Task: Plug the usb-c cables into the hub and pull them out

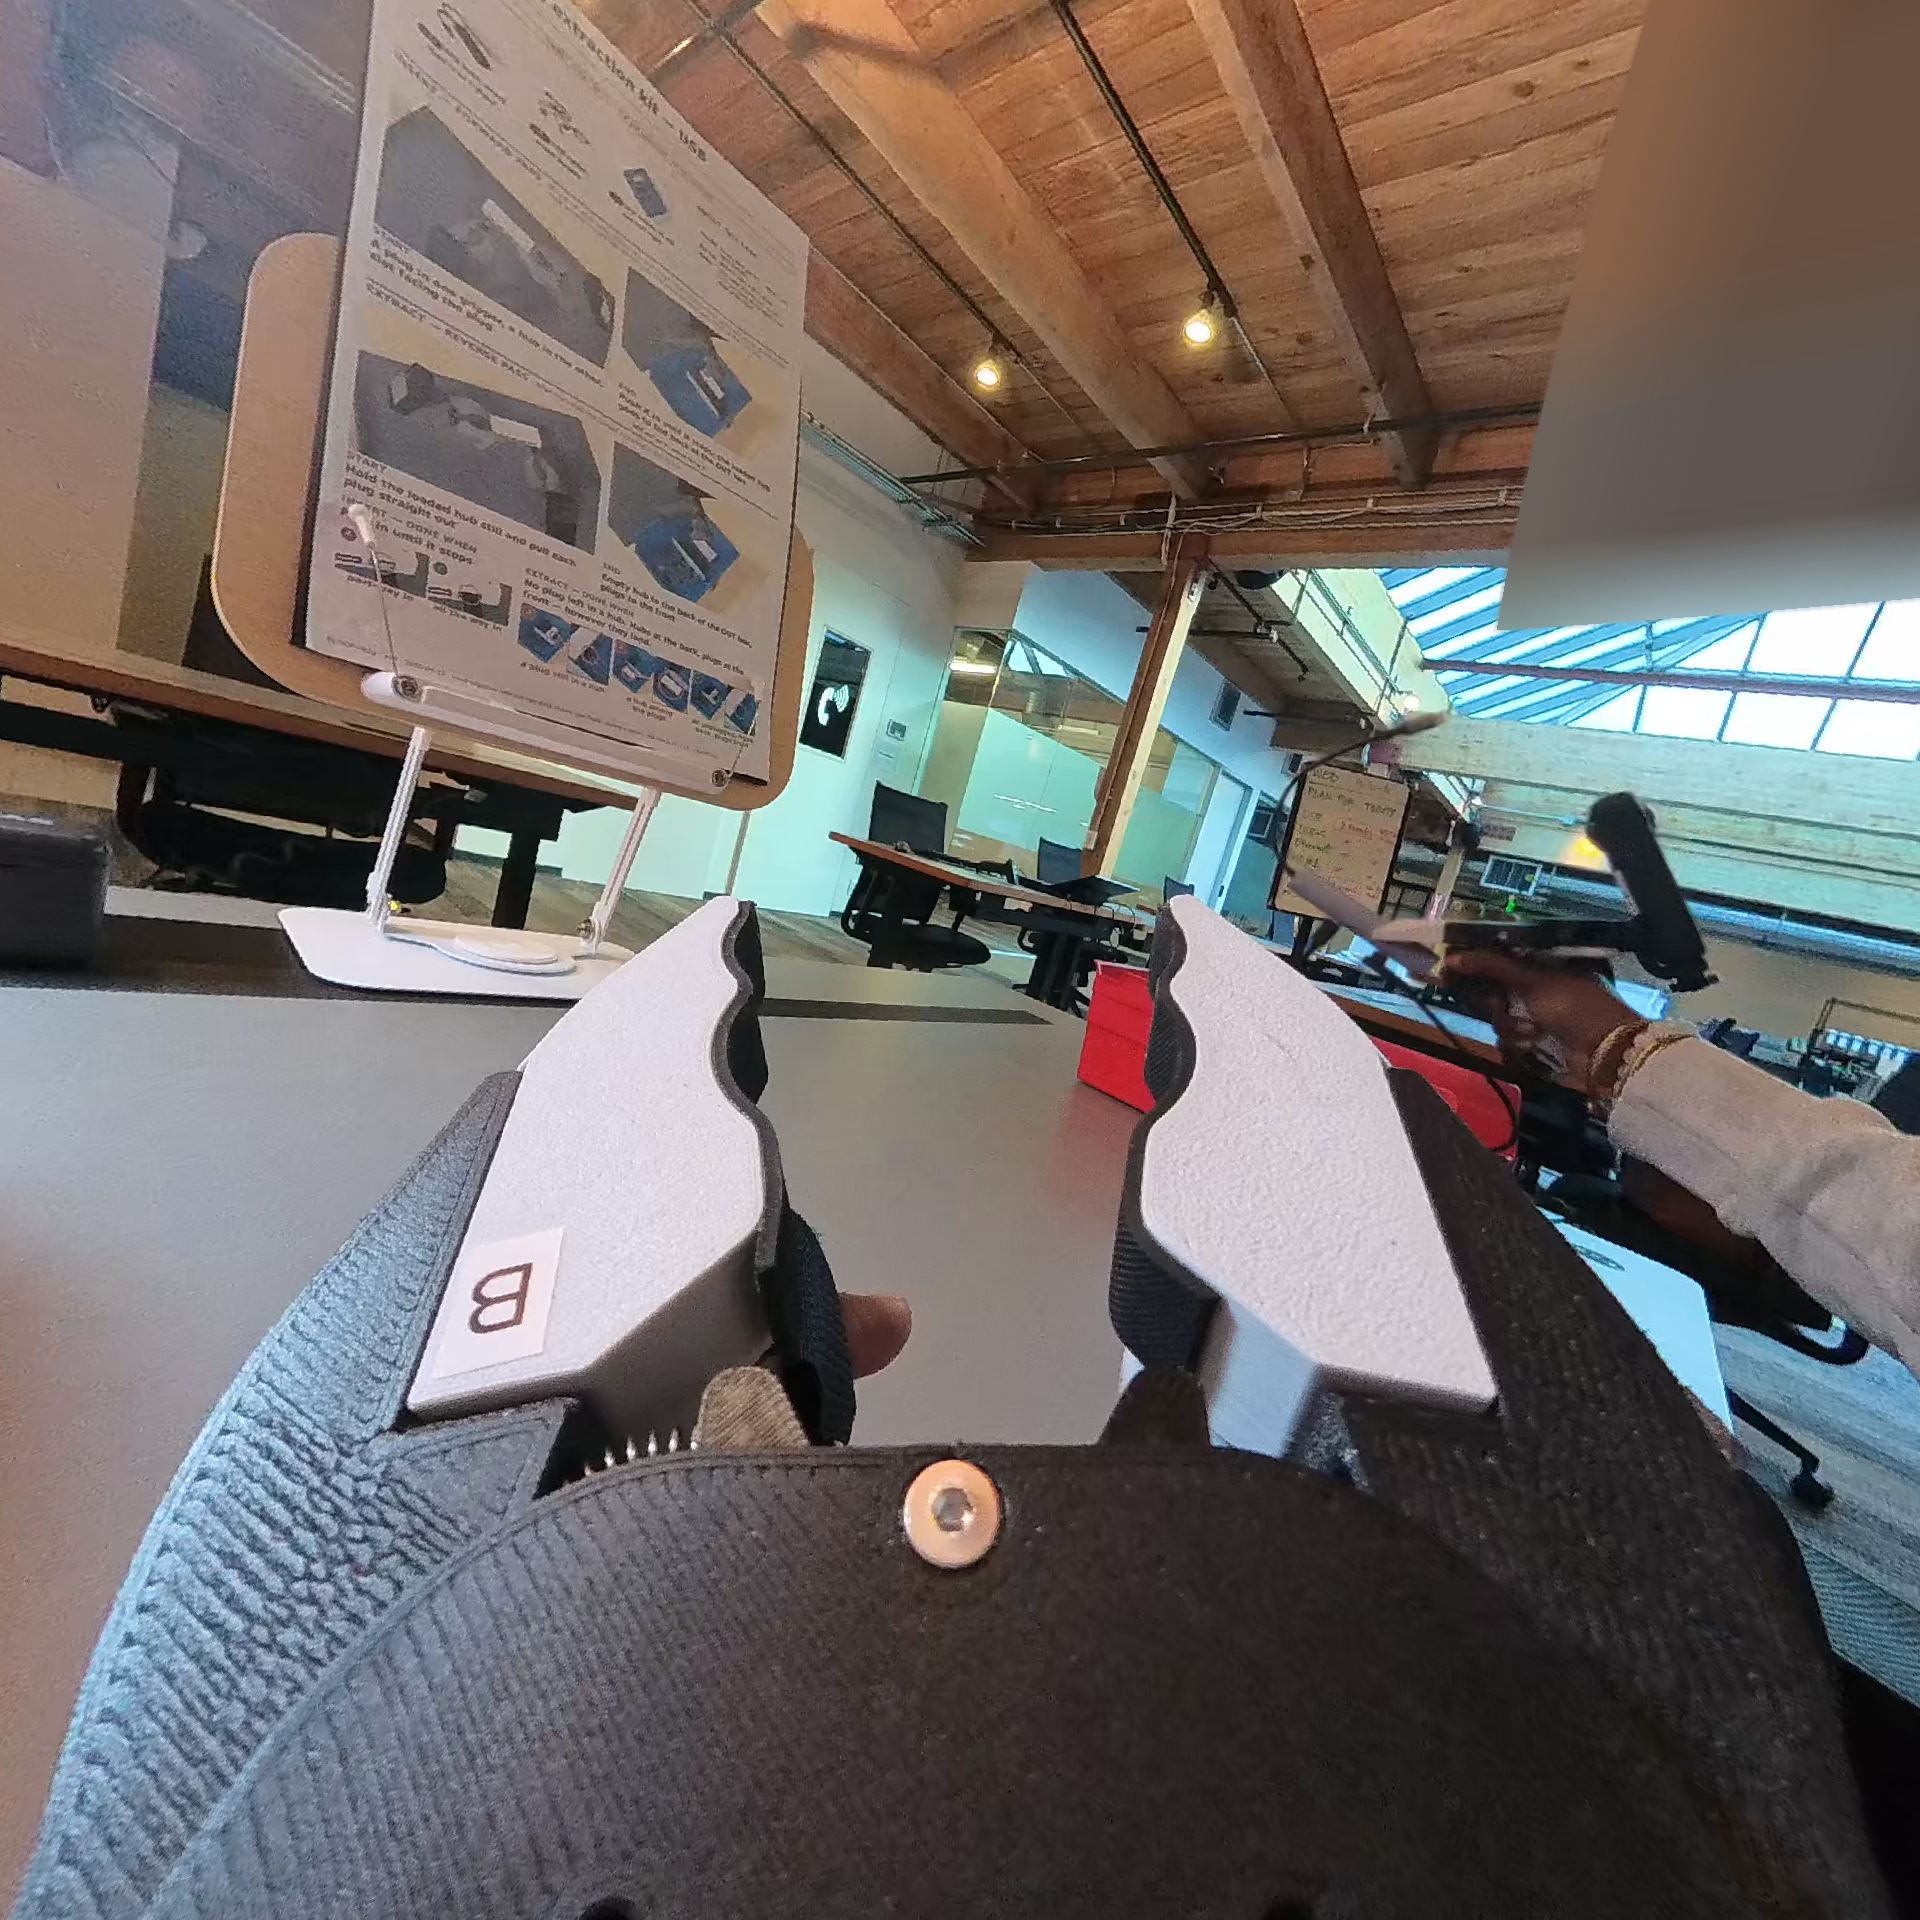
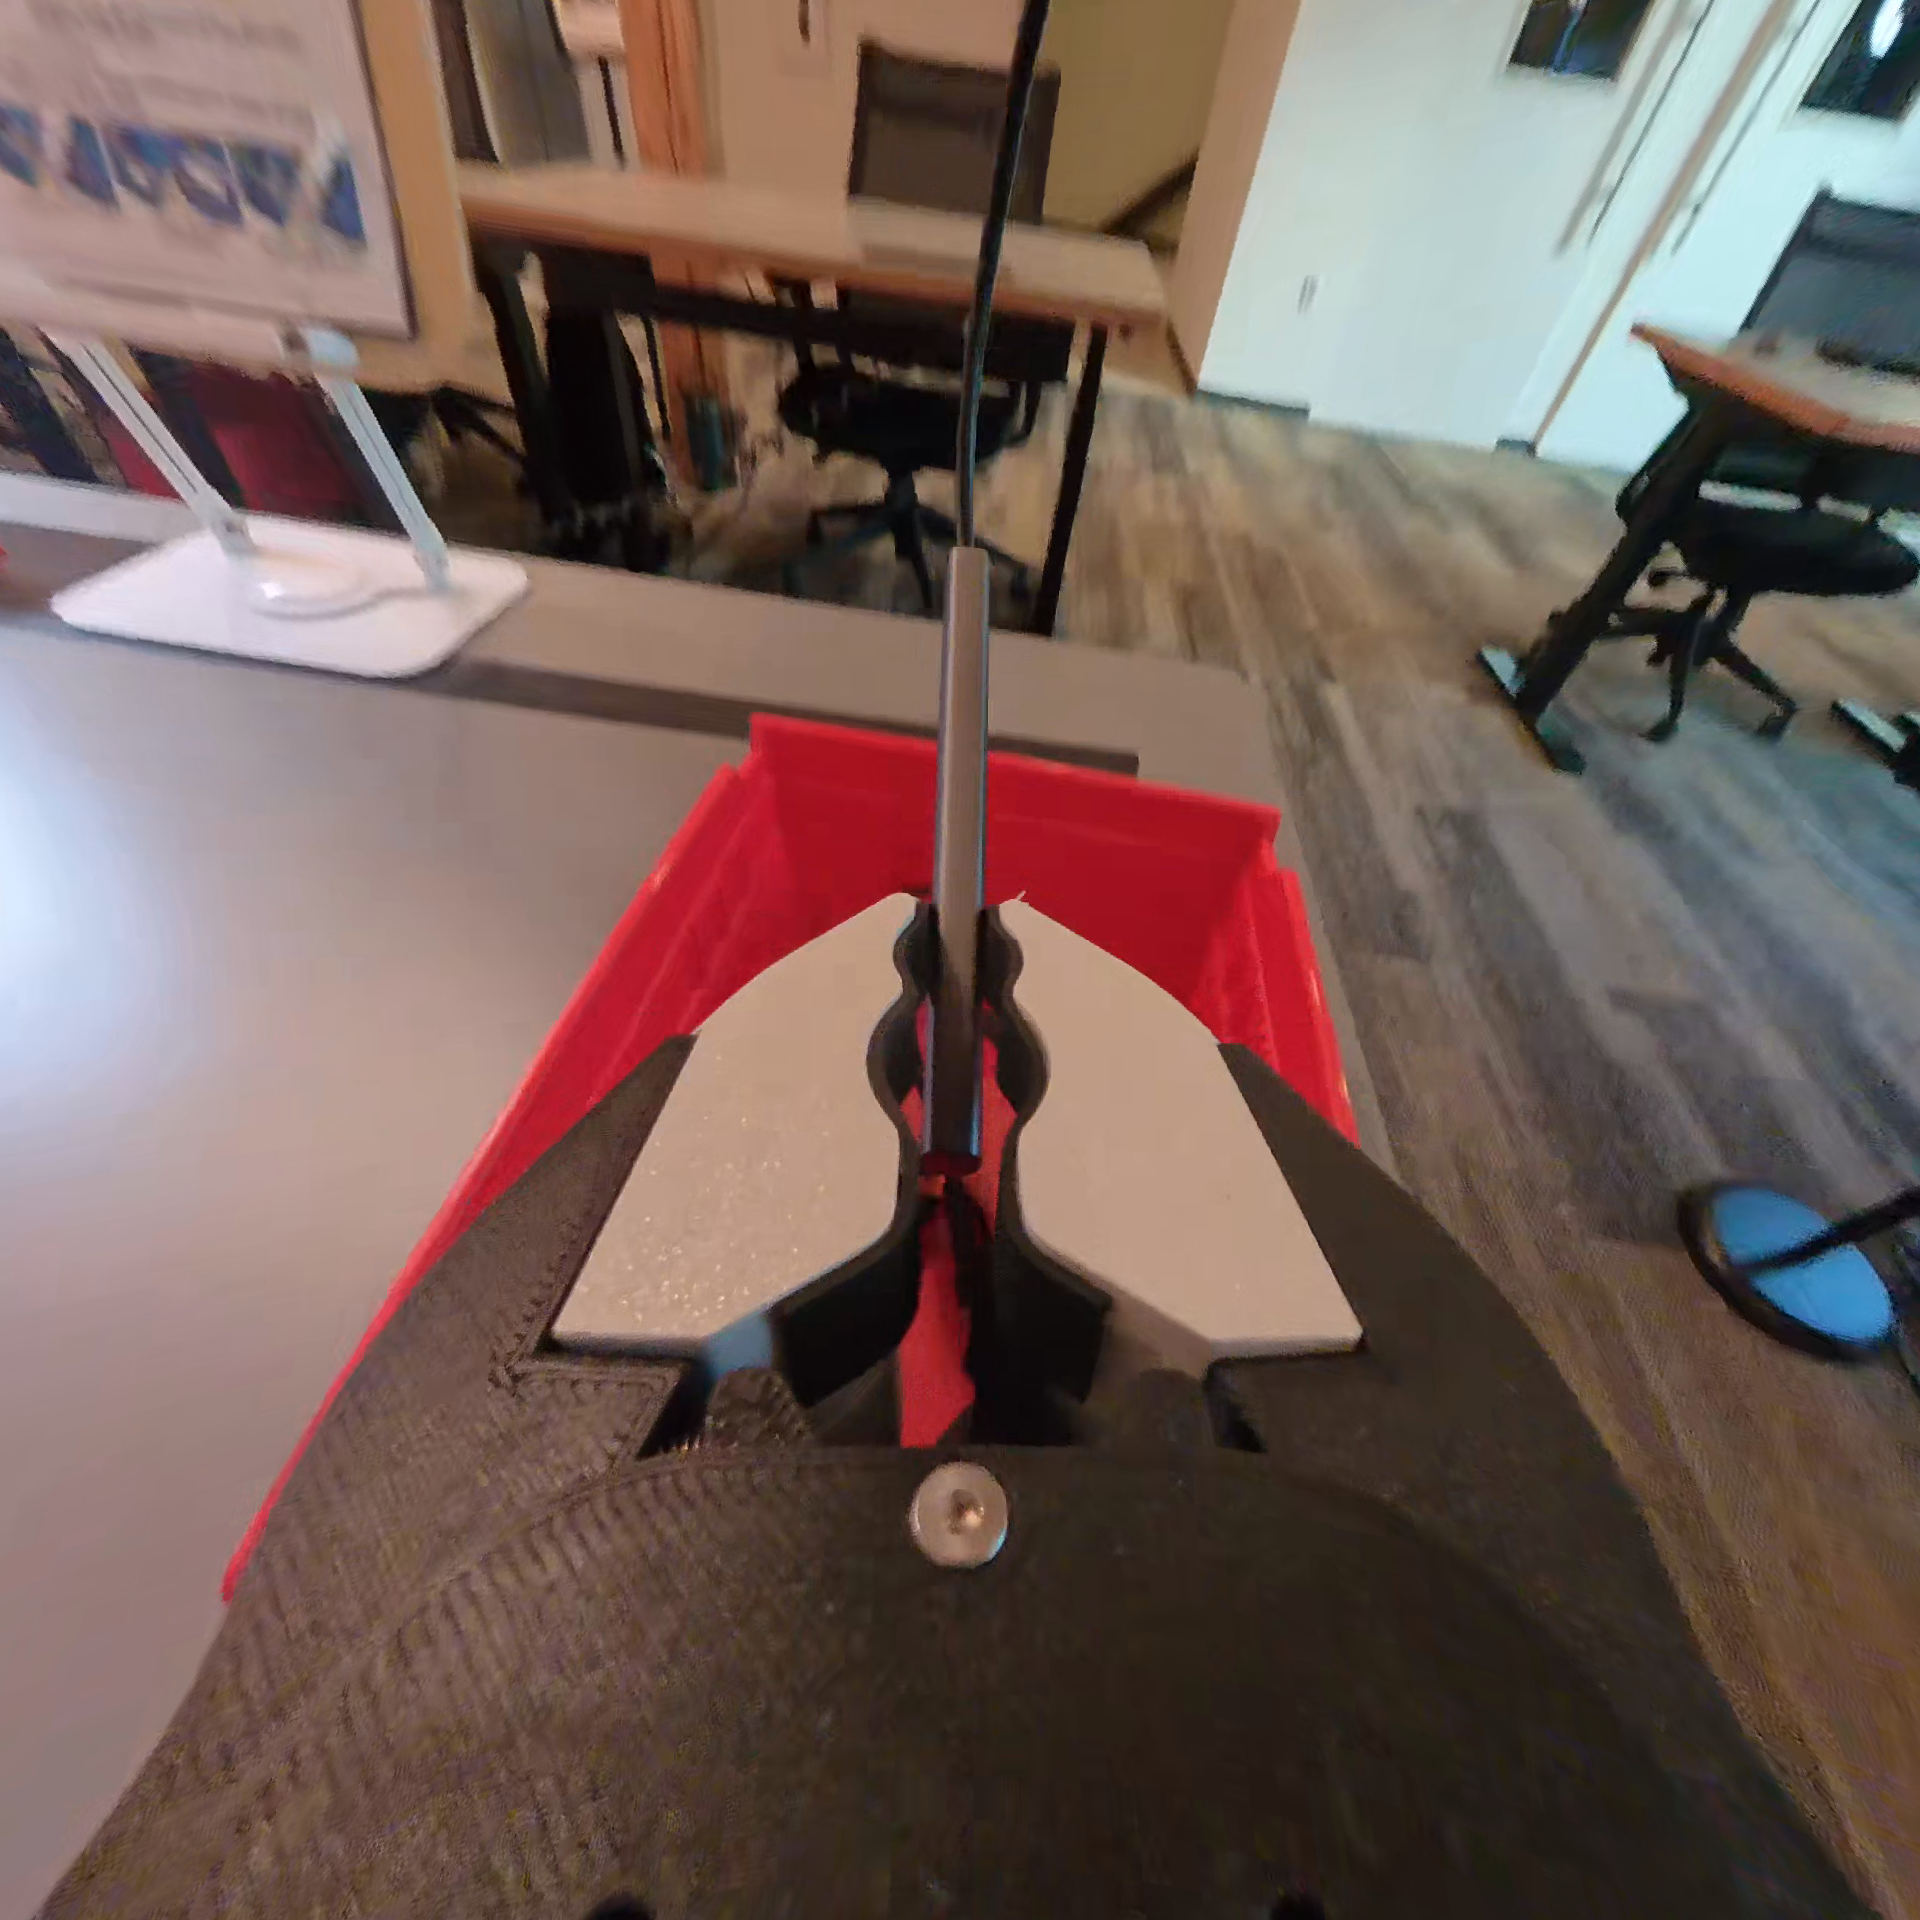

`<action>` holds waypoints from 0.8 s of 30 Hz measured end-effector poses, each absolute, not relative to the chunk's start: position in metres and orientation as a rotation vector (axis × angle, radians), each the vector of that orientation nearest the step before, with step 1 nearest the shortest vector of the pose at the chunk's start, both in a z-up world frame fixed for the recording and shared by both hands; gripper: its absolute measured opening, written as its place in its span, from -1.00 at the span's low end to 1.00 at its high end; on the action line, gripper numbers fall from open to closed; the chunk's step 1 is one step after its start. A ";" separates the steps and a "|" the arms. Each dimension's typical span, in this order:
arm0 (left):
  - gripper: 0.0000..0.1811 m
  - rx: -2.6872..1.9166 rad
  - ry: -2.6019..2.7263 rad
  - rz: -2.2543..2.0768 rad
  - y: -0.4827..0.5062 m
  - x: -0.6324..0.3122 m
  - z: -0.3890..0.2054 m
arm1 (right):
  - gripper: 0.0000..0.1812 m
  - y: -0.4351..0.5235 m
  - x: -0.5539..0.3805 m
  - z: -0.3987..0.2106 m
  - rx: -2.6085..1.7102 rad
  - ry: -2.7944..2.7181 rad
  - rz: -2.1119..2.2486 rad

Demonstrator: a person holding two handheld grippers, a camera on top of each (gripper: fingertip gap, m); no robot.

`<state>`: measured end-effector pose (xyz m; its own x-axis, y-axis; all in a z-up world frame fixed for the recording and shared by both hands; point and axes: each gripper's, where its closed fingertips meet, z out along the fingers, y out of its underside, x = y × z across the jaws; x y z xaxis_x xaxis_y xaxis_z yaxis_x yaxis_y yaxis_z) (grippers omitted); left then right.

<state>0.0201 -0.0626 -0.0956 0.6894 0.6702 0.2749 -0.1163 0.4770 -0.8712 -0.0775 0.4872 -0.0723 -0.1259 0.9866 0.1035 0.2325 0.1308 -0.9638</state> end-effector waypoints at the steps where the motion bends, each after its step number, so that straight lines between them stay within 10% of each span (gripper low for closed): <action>1: -0.21 -0.963 -0.663 0.525 -0.063 0.020 -0.096 | -0.89 0.487 -0.079 -0.081 -1.272 -1.561 1.013; 15: -0.21 -1.030 -0.583 0.515 -0.049 0.028 -0.095 | -0.82 0.450 -0.100 -0.148 -1.521 -1.865 0.836; 20: -0.18 -1.075 -0.517 0.516 -0.039 0.036 -0.095 | -0.05 0.433 -0.095 -0.110 -1.385 -1.653 1.000; 24: -0.18 -1.067 -0.522 0.511 -0.040 0.036 -0.095 | 0.08 0.403 -0.060 -0.094 -1.375 -1.605 1.136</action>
<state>0.0362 -0.0396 -0.0949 0.7684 0.6218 0.1514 -0.1383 0.3923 -0.9094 -0.0604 0.4026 -0.0940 -0.1666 0.9858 -0.0196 0.3461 0.0398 -0.9374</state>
